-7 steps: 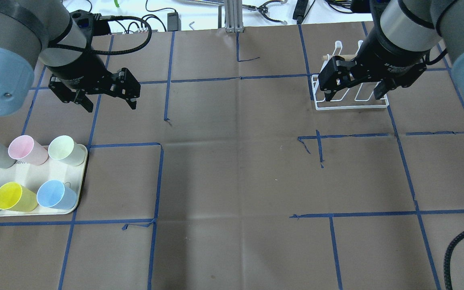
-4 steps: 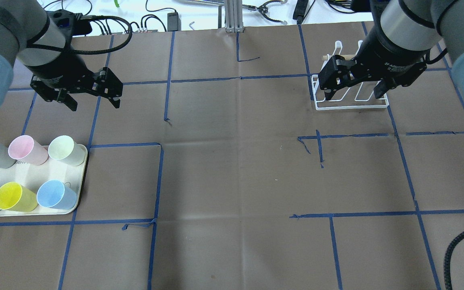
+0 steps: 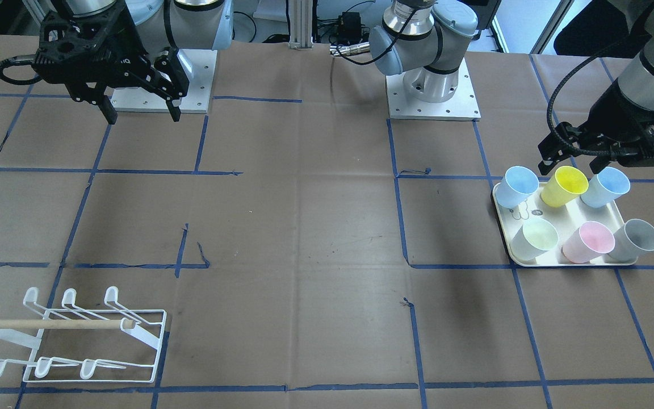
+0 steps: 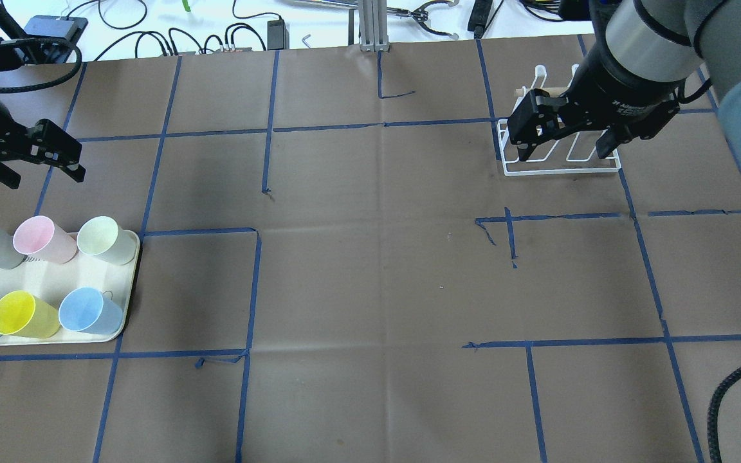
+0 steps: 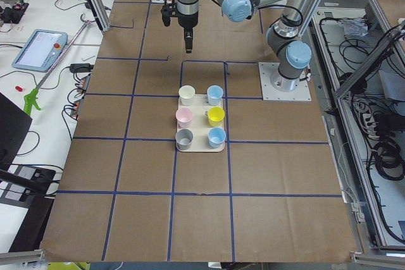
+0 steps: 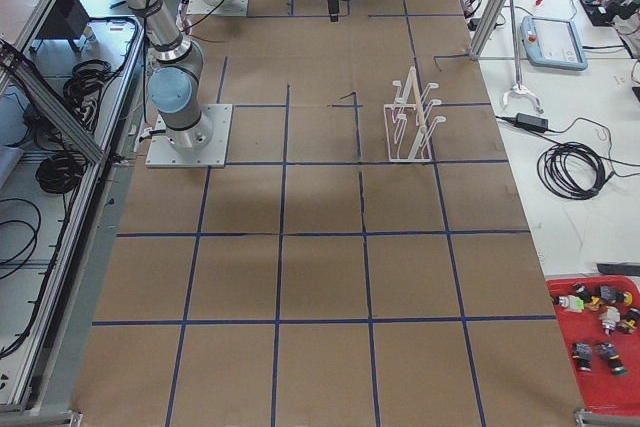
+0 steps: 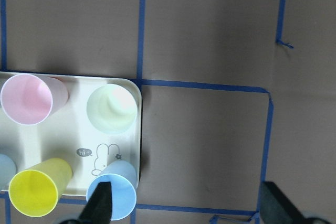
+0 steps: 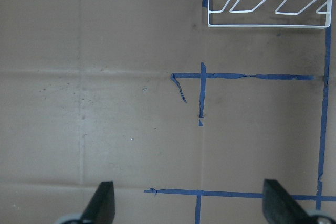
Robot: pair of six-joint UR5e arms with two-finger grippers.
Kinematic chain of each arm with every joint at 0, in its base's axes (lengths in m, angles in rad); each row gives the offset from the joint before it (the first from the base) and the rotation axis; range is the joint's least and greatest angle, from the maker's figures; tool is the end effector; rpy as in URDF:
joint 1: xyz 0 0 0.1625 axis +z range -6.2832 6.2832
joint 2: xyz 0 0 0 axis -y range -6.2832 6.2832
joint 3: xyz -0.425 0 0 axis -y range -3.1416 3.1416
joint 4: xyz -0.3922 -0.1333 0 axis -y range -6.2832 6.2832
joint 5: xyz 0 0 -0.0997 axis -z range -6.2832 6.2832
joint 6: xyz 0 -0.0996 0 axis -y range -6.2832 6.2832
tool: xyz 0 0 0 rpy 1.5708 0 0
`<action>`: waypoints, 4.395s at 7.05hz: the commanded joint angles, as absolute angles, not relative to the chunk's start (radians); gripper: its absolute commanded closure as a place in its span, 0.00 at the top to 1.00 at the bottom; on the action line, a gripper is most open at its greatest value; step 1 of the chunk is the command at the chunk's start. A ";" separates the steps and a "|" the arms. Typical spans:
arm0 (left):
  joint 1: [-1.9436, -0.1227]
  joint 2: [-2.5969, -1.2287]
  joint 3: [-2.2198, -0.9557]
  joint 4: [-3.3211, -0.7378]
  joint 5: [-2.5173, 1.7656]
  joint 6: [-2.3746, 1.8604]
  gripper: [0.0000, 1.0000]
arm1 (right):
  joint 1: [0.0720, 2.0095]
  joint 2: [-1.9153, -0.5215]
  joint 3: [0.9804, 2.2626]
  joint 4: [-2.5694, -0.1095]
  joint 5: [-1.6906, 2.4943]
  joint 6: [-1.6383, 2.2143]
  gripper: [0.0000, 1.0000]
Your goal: Transfer IKEA cup to right arm and place on rack
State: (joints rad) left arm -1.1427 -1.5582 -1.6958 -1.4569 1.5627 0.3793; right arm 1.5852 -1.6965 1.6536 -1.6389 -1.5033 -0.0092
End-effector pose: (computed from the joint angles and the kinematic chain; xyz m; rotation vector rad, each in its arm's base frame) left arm 0.0790 -0.4962 0.4440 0.0765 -3.1338 0.0071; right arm 0.1465 -0.4466 0.5132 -0.0420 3.0689 -0.1703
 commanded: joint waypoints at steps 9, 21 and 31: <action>-1.112 -1.798 -2.049 -0.910 1.572 0.423 0.99 | 1.585 -1.695 1.654 -1.637 -1.503 -0.009 1.00; -1.129 -1.743 -1.750 -1.219 1.600 0.497 0.00 | 1.585 -1.669 1.654 -1.646 -1.488 0.015 1.00; -1.480 -1.721 -1.527 -1.101 0.980 0.296 0.00 | 1.589 -1.661 2.064 -2.870 -1.151 0.677 1.00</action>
State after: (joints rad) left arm -1.4772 -1.7268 -1.4848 -1.2359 1.1191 0.3021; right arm 1.5892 -1.6610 1.9979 -2.6799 -1.1560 0.4213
